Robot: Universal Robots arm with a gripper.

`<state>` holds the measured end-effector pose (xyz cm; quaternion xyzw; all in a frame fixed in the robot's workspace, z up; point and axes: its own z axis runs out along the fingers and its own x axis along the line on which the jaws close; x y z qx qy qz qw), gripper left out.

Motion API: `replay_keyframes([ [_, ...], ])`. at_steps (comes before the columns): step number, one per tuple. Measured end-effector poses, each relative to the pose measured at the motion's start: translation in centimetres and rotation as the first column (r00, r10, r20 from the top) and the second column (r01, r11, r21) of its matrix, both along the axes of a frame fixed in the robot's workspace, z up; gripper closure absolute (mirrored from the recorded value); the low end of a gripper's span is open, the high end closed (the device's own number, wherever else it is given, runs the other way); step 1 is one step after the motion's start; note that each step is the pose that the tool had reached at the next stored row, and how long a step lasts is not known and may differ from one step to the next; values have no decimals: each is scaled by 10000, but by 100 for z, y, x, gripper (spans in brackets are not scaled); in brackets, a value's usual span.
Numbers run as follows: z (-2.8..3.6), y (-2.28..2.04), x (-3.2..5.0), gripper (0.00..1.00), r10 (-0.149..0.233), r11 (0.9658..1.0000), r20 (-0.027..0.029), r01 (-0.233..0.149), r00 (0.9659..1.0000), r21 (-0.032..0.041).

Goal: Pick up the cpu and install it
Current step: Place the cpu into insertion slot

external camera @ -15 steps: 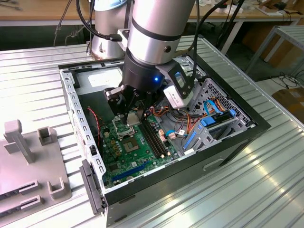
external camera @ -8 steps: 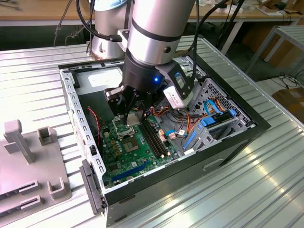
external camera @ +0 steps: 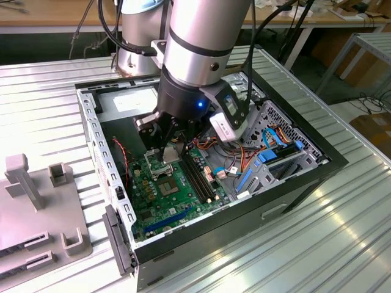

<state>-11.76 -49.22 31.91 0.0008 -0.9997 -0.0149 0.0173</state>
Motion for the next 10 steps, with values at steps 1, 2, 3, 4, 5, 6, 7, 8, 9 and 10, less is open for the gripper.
replay_keyframes([
  [1,-4,0,0,54,0,10000,0,0,10000,0],
  [2,-9,-1,0,54,-1,10000,-1,1,10000,-2],
  [3,-16,-2,0,54,0,10000,-1,0,10000,-1],
  [4,-20,-2,0,54,0,10000,-1,0,10000,-1],
  [5,-22,-2,0,54,0,10000,-1,0,10000,-1],
  [6,-24,-2,0,54,0,10000,-2,0,10000,-2],
  [7,-28,-2,0,54,0,10000,-1,0,10000,-1],
  [8,-28,-2,0,54,1,10000,-1,-1,10000,-2],
  [9,-28,-2,0,54,0,10000,0,0,10000,-2],
  [10,-28,-2,0,54,0,10000,0,0,10000,-2],
])
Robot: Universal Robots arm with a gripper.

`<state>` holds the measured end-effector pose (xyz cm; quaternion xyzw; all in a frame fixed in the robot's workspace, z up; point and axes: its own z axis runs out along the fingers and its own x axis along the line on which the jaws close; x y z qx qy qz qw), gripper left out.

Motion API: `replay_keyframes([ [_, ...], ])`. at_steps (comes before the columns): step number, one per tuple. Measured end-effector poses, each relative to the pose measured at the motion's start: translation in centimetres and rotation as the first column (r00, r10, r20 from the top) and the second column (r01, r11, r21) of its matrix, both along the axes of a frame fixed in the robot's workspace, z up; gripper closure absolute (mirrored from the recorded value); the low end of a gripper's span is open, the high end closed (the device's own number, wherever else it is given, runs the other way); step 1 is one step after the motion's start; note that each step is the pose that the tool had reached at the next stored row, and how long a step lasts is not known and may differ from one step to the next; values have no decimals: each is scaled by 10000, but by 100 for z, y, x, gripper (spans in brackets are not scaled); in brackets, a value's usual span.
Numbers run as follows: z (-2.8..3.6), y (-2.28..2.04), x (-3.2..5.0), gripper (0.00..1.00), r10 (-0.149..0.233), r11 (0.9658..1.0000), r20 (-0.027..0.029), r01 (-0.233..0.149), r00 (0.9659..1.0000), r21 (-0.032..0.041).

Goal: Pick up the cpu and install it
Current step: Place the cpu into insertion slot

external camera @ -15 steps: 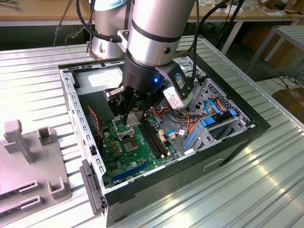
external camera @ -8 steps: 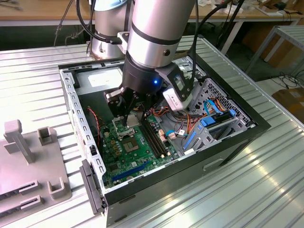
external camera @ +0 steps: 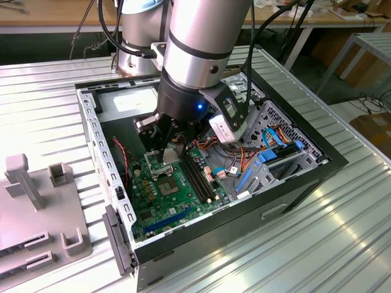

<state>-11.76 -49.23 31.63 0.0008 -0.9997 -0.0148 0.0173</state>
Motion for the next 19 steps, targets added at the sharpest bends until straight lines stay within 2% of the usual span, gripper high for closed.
replay_keyframes([
  [13,-2,1,7,54,0,10000,1,0,10000,0],
  [16,-27,0,21,54,2,10000,1,-2,10000,-1],
  [19,-93,0,51,54,1,10000,2,-1,10000,0],
])
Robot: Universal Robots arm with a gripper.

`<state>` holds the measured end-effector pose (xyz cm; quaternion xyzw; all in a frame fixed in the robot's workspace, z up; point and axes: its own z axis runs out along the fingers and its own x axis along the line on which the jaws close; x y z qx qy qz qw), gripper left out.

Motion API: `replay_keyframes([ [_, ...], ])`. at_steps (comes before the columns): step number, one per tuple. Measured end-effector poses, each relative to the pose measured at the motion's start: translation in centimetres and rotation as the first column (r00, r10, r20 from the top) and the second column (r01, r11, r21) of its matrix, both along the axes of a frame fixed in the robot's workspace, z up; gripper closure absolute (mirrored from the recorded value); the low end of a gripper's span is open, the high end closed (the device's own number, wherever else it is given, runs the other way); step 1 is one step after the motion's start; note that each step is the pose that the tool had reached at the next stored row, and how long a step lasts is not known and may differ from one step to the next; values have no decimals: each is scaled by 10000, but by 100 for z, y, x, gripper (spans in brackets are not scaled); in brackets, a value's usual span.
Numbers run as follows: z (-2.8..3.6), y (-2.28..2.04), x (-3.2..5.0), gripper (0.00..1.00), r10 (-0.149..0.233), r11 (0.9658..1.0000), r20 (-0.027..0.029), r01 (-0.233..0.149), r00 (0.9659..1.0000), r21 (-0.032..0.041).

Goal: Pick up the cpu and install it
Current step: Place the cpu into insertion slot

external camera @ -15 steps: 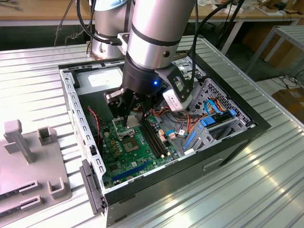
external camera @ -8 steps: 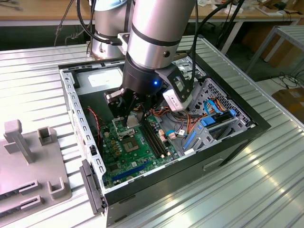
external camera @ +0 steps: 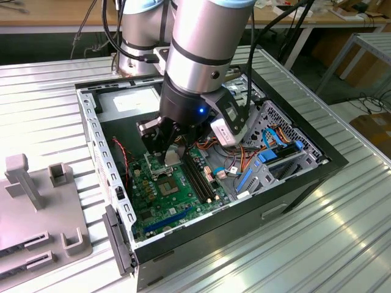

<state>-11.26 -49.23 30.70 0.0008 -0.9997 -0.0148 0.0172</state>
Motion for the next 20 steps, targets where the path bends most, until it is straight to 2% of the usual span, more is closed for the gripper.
replay_keyframes([
  [20,-394,-7,80,54,-1,10000,-1,1,10000,-1],
])
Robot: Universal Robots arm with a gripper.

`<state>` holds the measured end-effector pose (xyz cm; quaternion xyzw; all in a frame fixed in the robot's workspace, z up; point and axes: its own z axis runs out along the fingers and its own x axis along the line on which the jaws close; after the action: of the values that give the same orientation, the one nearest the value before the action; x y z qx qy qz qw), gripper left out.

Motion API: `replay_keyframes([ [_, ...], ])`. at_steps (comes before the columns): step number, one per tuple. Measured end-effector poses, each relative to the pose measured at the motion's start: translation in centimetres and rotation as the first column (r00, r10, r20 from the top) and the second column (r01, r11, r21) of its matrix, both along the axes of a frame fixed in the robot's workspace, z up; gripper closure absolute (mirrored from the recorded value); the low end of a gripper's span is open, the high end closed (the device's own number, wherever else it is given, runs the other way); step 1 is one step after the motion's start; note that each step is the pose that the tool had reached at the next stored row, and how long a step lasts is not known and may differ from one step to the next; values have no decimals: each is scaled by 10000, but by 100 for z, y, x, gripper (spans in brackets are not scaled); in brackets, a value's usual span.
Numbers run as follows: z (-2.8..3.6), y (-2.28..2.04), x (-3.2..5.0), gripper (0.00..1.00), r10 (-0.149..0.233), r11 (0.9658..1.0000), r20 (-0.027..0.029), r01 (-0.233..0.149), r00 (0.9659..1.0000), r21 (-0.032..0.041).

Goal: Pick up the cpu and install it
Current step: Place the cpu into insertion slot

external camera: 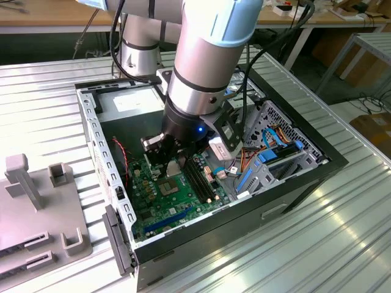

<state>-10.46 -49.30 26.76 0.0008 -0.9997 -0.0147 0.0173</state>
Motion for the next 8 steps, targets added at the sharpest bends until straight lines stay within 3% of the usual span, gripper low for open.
replay_keyframes([
  [8,-163,0,20,54,0,10000,0,0,10000,0],
])
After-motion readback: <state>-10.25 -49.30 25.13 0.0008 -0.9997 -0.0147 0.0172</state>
